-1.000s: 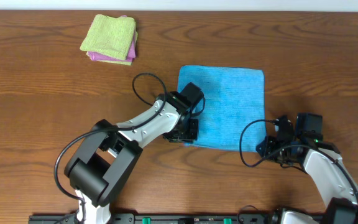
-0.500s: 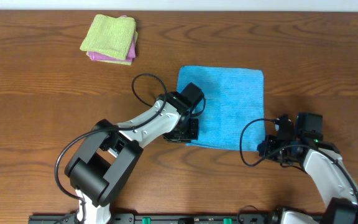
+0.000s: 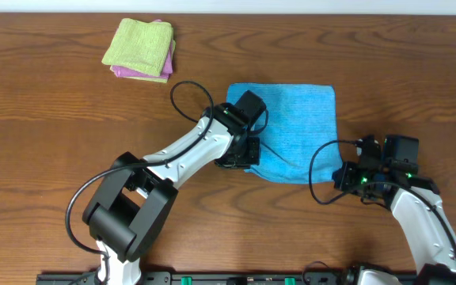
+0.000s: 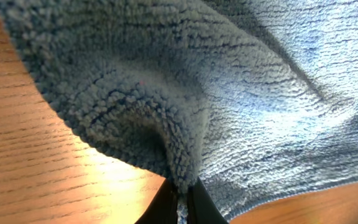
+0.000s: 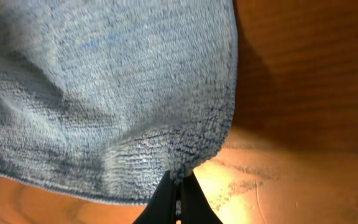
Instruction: Fold the cloth
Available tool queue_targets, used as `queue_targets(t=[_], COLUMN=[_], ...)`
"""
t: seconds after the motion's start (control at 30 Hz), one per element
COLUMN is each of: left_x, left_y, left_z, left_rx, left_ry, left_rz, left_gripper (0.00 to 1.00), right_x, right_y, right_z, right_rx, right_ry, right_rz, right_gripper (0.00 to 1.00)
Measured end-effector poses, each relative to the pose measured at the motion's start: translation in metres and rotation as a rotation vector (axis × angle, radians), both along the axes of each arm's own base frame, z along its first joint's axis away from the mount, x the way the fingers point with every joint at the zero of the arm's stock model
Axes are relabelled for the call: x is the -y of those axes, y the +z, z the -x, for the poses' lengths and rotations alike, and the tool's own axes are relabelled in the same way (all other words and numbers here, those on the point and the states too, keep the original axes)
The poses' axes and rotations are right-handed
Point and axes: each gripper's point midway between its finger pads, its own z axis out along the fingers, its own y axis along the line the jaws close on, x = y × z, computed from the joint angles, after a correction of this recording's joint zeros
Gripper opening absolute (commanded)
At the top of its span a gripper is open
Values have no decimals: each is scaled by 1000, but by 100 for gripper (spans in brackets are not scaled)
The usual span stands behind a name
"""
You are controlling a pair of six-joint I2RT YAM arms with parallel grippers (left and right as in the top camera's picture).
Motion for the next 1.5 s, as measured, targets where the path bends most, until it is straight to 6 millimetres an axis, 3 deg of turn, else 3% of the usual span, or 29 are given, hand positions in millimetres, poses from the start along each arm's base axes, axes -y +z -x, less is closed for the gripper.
queue_targets(t=[0.17,0.4,0.77,1.13,1.5], left_x=[-1,-4,6,8,-2], left_y=[1,5,31,36,41], left_z=[-1,-9,-50,-68,-100], left_rx=[-1,5,100,162,276], left_ry=[2,24,80,114,167], left_rz=[-2,5,95,113,102], left_gripper=[10,6,8,10,12], right_x=[1,-6,-3,5,-7], right_y=[5,17,35,50,41], right_z=[-13,-36,-63,-84,-105], right_rx=[53,160,293,401,440], right_ry=[-12,7,-5,-19,-2], right_rz=[2,6,20,63,63], right_gripper=[2,2,1,1,1])
